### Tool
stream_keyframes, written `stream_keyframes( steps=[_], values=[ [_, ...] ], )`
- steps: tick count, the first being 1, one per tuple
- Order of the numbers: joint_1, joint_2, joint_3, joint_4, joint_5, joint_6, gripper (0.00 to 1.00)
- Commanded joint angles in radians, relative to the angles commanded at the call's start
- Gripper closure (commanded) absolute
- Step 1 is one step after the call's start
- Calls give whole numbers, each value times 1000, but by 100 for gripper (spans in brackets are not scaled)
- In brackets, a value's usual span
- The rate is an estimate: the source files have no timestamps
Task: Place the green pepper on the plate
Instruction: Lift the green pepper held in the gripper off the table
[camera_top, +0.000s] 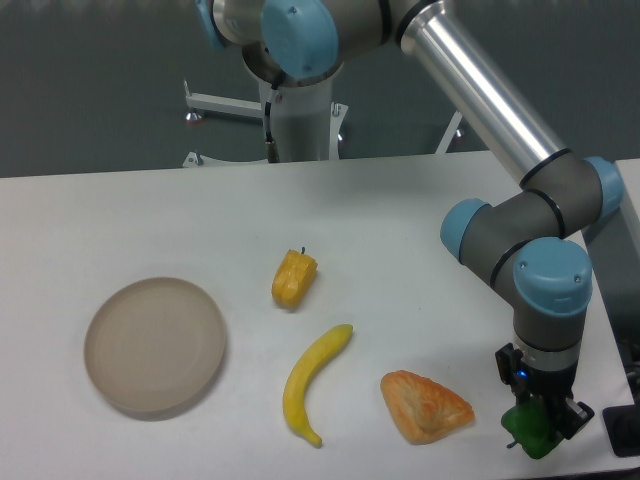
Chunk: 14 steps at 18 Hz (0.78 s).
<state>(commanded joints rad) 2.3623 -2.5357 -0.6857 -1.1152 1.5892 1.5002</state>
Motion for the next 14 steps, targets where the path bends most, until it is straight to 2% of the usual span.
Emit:
stream_keyframes(
  steps=[8, 10, 14],
  values=[
    [-18, 43, -44, -23, 3, -11, 70],
    [-21, 72, -77, -31, 3, -18, 70],
    [-38, 136, -126, -87, 3, -78, 70]
  ],
)
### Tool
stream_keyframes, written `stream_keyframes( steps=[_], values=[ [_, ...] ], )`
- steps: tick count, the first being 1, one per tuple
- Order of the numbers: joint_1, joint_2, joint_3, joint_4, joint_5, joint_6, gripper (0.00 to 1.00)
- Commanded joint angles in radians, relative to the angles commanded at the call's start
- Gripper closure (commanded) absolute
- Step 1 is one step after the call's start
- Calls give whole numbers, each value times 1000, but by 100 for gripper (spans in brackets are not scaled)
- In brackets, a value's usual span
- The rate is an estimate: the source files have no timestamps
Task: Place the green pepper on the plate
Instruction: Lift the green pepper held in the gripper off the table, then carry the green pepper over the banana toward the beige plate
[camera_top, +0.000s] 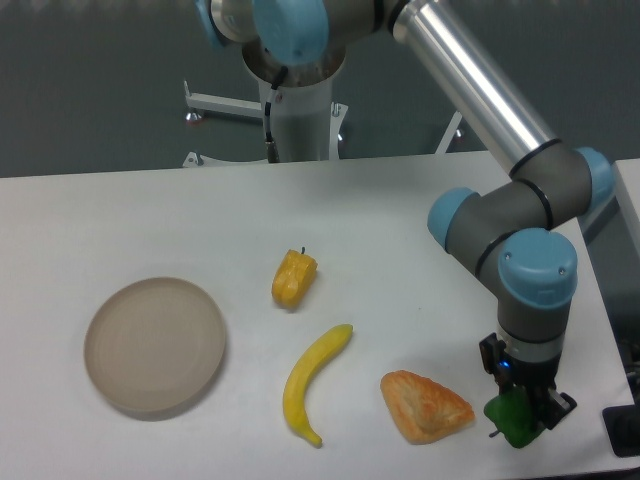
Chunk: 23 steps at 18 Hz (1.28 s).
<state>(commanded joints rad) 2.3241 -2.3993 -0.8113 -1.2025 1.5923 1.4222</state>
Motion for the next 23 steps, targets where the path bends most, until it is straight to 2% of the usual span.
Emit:
stream_keyframes(
  steps=[2, 6, 12, 18, 23],
  values=[
    [-15, 52, -55, -23, 0, -31, 70],
    [-61, 158, -184, -29, -6, -139, 70],
    [-186, 265, -339, -26, -47, -503, 70],
    [-281, 383, -494, -17, -178, -820, 70],
    [-353, 388, -546, -15, -204, -992, 69]
  ],
)
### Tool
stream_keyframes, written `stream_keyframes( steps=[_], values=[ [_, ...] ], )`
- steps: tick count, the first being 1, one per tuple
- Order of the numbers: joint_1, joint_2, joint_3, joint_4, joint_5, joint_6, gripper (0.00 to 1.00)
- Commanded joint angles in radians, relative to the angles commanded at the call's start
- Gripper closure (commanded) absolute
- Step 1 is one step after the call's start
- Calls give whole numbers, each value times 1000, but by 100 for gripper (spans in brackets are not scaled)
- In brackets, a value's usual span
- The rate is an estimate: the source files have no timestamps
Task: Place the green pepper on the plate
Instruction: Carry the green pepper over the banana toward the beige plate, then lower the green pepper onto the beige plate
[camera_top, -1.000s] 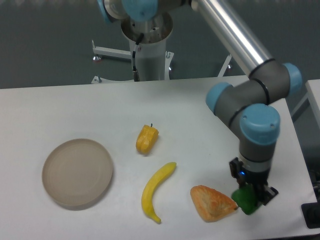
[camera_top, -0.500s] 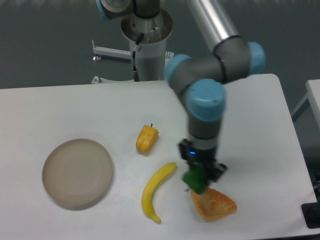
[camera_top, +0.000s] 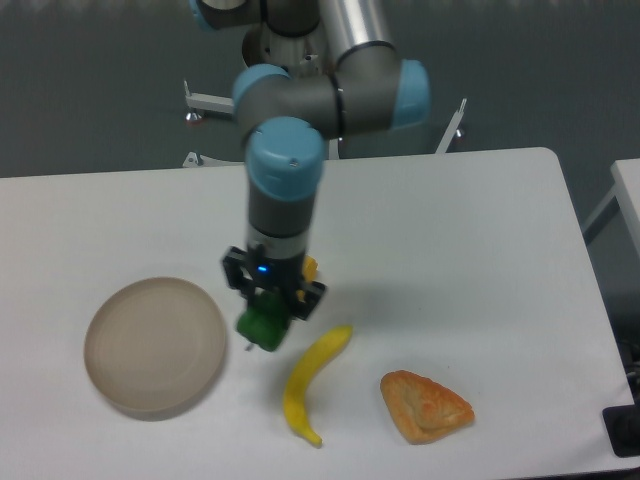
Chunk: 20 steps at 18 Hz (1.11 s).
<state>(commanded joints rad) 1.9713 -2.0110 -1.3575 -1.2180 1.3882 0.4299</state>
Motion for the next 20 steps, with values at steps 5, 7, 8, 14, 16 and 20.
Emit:
stream_keyframes(
  steps=[5, 7, 8, 14, 16, 20],
  values=[
    [-66, -12, -80, 187, 3, -161, 69],
    [-95, -28, -121, 254, 8, -181, 69],
    [-100, -35, -130, 271, 9, -180, 69],
    [-129, -64, -123, 302, -11, -110, 68],
    [-132, -74, -130, 305, -20, -102, 68],
    [-140, -89, -126, 305, -23, -88, 68]
  ],
)
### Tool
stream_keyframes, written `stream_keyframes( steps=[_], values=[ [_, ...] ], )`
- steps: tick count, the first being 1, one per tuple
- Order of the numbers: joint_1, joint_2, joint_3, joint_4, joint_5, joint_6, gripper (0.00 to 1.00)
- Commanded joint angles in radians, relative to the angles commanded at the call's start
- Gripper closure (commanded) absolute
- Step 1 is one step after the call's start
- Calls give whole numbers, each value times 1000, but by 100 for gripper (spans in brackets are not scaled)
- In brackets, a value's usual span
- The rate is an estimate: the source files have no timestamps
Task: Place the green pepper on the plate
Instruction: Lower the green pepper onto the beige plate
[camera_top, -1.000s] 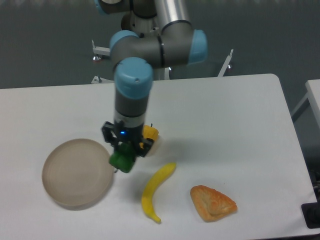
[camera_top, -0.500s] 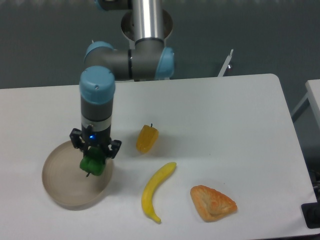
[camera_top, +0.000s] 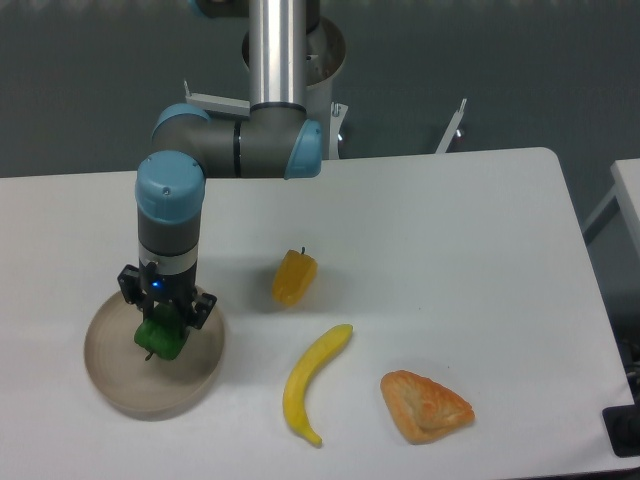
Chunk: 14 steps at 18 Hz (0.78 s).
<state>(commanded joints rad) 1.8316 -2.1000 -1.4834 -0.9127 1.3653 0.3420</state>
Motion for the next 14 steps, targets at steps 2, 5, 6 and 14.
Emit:
stream_keyframes(
  steps=[2, 5, 6, 14],
  values=[
    [-2, -5, 0, 0, 0, 32, 68],
    [-2, -15, 2, 0, -26, 95, 68],
    [-2, -18, 2, 2, -29, 123, 66],
    [-12, -31, 5, 6, -32, 134, 66]
  ],
)
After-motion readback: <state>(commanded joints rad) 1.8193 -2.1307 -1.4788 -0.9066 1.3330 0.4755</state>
